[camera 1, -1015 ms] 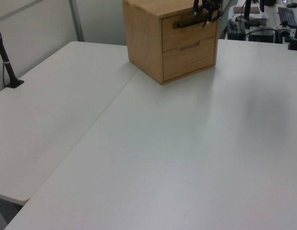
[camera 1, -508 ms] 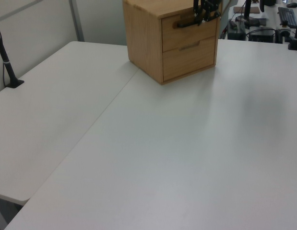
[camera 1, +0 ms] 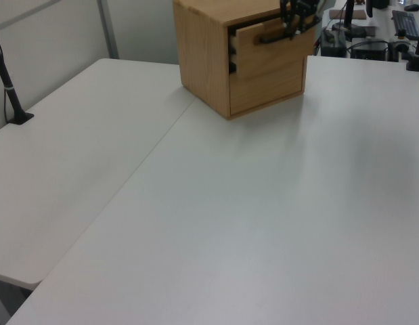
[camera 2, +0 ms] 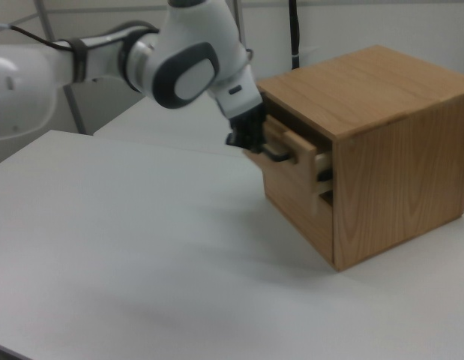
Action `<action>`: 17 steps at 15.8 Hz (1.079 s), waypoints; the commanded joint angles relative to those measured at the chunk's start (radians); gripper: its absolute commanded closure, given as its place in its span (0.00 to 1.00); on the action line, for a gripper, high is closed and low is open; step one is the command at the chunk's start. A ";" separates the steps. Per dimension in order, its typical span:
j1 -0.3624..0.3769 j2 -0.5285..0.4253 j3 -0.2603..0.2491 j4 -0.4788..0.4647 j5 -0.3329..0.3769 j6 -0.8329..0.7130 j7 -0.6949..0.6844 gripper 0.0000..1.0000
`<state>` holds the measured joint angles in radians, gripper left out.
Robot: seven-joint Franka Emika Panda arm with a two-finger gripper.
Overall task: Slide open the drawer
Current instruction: 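Hook the handle and pull the upper drawer outward from the cabinet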
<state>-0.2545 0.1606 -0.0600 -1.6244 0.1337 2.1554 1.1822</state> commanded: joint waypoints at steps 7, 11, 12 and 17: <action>0.034 -0.211 0.107 -0.101 0.000 -0.431 -0.372 0.88; 0.066 -0.216 0.137 -0.101 0.000 -0.535 -0.383 0.84; 0.067 -0.216 0.143 -0.101 0.000 -0.542 -0.381 0.78; 0.055 -0.222 0.138 -0.086 0.000 -0.543 -0.377 0.02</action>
<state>-0.2302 -0.0139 0.0617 -1.7087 0.1120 1.6763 1.0240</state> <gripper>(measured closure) 0.762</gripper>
